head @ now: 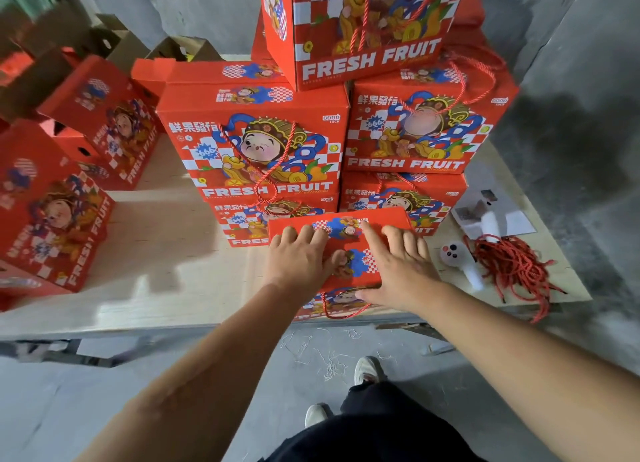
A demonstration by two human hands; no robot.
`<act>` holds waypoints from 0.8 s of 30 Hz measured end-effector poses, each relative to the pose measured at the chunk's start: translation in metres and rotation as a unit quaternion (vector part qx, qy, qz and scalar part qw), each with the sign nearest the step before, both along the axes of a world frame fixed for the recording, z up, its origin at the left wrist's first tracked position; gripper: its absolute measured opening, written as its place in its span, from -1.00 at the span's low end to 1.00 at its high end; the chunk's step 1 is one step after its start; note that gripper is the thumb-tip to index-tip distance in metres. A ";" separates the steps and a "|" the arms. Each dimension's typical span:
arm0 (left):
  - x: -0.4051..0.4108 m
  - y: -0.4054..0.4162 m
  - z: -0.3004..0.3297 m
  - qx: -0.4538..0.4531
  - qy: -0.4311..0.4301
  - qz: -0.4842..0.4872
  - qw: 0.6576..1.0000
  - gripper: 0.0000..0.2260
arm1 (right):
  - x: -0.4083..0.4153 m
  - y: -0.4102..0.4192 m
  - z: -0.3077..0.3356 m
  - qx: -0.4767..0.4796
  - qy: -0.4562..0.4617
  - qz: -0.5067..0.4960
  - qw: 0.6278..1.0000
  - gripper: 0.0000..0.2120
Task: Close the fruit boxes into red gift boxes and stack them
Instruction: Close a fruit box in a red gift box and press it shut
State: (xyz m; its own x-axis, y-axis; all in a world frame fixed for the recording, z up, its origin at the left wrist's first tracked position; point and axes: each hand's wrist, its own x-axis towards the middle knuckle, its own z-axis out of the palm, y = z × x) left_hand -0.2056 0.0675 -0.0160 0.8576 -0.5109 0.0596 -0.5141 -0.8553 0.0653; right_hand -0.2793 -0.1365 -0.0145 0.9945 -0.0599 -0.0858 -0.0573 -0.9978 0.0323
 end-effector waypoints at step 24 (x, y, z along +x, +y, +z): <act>-0.028 0.003 -0.023 -0.094 -0.080 0.007 0.992 -0.51 | -0.012 0.009 -0.001 0.061 -0.025 -0.012 0.998 0.35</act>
